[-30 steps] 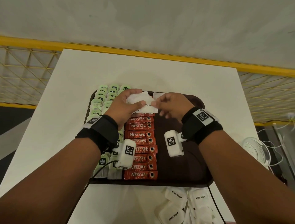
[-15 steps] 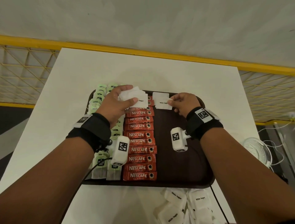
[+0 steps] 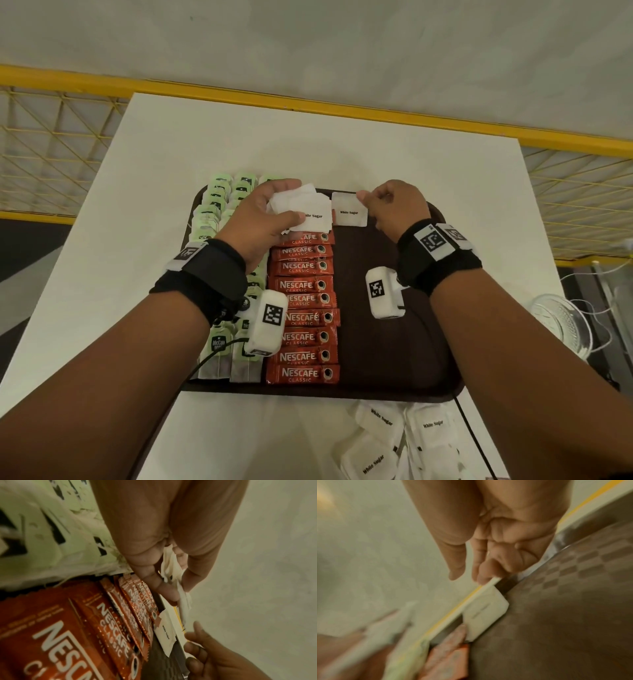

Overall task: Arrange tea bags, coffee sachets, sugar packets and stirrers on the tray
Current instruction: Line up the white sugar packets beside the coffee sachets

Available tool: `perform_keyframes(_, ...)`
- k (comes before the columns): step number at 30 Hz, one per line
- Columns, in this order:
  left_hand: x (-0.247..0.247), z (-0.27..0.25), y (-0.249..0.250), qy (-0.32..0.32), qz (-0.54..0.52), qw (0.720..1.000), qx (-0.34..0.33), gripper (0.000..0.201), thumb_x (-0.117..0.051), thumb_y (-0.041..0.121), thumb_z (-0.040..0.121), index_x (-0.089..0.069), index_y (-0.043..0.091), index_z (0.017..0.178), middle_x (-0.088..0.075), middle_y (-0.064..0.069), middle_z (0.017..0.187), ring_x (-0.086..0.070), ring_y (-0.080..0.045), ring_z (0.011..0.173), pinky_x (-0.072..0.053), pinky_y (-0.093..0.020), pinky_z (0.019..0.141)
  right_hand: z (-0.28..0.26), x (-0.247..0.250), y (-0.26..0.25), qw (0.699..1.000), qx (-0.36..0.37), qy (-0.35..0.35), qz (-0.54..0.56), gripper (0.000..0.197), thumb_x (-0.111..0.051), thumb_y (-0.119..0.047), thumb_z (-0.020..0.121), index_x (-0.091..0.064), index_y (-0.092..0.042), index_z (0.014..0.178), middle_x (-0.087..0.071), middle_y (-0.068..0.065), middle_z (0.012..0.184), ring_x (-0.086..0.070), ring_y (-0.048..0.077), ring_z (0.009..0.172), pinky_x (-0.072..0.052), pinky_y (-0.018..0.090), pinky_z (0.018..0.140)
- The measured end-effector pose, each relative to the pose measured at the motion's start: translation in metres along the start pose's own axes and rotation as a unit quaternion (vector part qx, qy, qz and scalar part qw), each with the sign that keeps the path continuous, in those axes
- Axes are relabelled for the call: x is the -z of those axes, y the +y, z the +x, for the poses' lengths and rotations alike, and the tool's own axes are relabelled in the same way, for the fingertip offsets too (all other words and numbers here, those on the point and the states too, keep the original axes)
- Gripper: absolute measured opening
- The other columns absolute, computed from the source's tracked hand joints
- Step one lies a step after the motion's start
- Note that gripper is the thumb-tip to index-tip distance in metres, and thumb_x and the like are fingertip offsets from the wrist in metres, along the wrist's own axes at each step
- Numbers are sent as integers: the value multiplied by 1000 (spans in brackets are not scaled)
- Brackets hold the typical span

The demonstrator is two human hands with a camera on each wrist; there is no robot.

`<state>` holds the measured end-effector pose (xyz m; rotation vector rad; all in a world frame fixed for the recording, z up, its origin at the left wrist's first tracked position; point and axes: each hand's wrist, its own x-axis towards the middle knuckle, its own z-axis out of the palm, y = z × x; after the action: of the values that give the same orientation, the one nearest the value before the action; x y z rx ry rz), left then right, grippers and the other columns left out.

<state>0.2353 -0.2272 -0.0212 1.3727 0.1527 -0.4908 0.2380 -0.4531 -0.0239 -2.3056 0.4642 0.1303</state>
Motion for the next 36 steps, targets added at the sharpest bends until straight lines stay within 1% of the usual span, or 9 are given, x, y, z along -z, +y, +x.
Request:
perform_keyframes(3, -3, 0, -2, -10, 7, 1000, -3, 50, -65, -8, 86, -57, 18, 128, -58, -4, 124, -65, -22, 103, -61, -33, 72, -21, 3, -17, 987, 1, -140, 83, 30, -68, -43, 87, -66, -15, 97, -70, -1, 89, -62, 11, 68, -52, 27, 61)
perform_keyframes(5, -7, -1, -3, -22, 14, 1000, -9, 50, -67, -7, 84, -58, 18, 127, -58, -6, 126, -65, -24, 105, -61, -33, 72, -28, 1, -19, 977, 8, -183, 107, 22, -74, -32, 84, -66, -14, 96, -71, 1, 87, -63, 12, 68, -50, 25, 60)
perform_keyframes(10, -8, -3, -6, -21, 8, 1000, -20, 43, -66, -3, 88, -59, 17, 125, -59, -7, 123, -68, -18, 96, -58, -27, 70, -32, 3, -5, 970, -20, -145, 192, 11, -74, -16, 85, -65, -12, 90, -71, 5, 80, -62, 11, 63, -49, 20, 53)
perform_keyframes(13, -7, -3, -7, -13, 3, 1000, -22, 40, -63, -3, 90, -59, 17, 124, -62, -7, 118, -69, -21, 93, -58, -28, 72, -34, 6, 5, 958, -44, -161, 233, 9, -71, -13, 87, -64, -10, 91, -71, 8, 86, -63, 13, 67, -51, 22, 58)
perform_keyframes(16, -11, -4, -10, -15, 17, 1000, -16, 36, -64, 3, 91, -59, 17, 124, -60, -9, 125, -68, -24, 102, -59, -28, 71, -36, 5, 8, 957, -42, -179, 227, 11, -66, -11, 91, -63, -6, 100, -72, 10, 90, -65, 13, 70, -52, 25, 63)
perform_keyframes(19, -19, -7, -13, -21, 26, 999, -20, 38, -65, 7, 91, -57, 15, 127, -59, -9, 124, -66, -21, 103, -61, -30, 71, -38, 0, 4, 958, -24, -177, 224, 3, -64, -9, 92, -63, -10, 94, -71, 11, 89, -65, 13, 68, -52, 24, 61)
perform_keyframes(25, -13, -6, -13, 10, 30, 999, -42, 33, -66, 2, 90, -62, 21, 117, -60, -5, 121, -66, -22, 105, -59, -27, 69, -32, 0, 8, 969, -39, -99, 221, 8, -70, -12, 88, -67, -10, 95, -74, 8, 89, -68, 15, 71, -58, 30, 72)
perform_keyframes(30, 2, -2, -9, 53, 28, 997, -45, 33, -65, 3, 91, -61, 17, 121, -62, -3, 120, -67, -20, 103, -59, -27, 68, -22, 1, 22, 978, -78, -66, 182, 13, -68, -12, 90, -65, -9, 102, -72, 11, 95, -66, 14, 70, -57, 26, 66)
perform_keyframes(36, 4, -4, -7, 50, 34, 997, -46, 33, -65, 4, 91, -61, 19, 119, -61, -2, 122, -66, -19, 104, -58, -25, 67, -13, -10, 20, 988, -83, -31, 127, 10, -68, -15, 90, -64, -14, 99, -70, 5, 88, -66, 12, 70, -58, 23, 68)
